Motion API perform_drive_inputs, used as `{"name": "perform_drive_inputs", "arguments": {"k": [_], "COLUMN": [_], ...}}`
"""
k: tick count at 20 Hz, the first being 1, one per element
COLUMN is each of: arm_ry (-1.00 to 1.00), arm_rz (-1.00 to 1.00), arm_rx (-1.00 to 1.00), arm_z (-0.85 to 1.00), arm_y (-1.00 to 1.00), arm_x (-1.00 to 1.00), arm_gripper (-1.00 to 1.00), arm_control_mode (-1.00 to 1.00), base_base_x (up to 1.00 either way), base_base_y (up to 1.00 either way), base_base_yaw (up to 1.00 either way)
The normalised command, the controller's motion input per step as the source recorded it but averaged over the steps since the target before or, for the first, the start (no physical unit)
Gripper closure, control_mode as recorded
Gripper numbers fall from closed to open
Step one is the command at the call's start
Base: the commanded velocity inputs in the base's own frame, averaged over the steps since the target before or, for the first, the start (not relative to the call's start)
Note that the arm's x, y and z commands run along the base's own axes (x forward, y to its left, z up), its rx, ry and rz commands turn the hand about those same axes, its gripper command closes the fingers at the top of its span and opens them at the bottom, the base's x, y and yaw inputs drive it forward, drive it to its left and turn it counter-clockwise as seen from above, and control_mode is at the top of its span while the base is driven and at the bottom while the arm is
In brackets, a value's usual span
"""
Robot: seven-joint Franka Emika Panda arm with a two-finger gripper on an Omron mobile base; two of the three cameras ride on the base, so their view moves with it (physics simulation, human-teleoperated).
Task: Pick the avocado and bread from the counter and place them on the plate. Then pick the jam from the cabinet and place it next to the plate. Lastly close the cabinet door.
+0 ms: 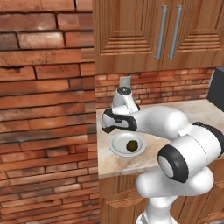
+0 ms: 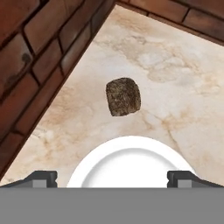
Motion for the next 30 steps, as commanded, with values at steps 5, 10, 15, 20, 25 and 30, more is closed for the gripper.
{"name": "perform_drive_inputs", "arguments": {"k": [5, 10, 15, 20, 25, 30], "arm_ry": [0.0, 0.02, 0.04, 0.02, 0.02, 0.01], "arm_rz": [0.0, 0.0, 0.01, 0.02, 0.01, 0.0], "arm_rx": [-0.04, -0.01, -0.02, -0.02, -0.03, -0.03], "arm_z": [-0.05, -0.08, -0.15, -0.17, -0.16, -0.15], "arm_y": [0.02, 0.03, 0.03, 0.0, 0.06, 0.13], "arm_x": [0.2, 0.25, 0.13, 0.09, 0.09, 0.06], "arm_gripper": [-1.0, -1.0, -1.0, -1.0, -1.0, -1.0], "arm_control_mode": [-1.0, -1.0, -1.0, -1.0, -1.0, -1.0], "base_base_x": [0.0, 0.0, 0.0, 0.0, 0.0, 0.0], "base_base_y": [0.0, 0.0, 0.0, 0.0, 0.0, 0.0], "base_base_yaw": [0.0, 0.0, 0.0, 0.0, 0.0, 0.0]}}
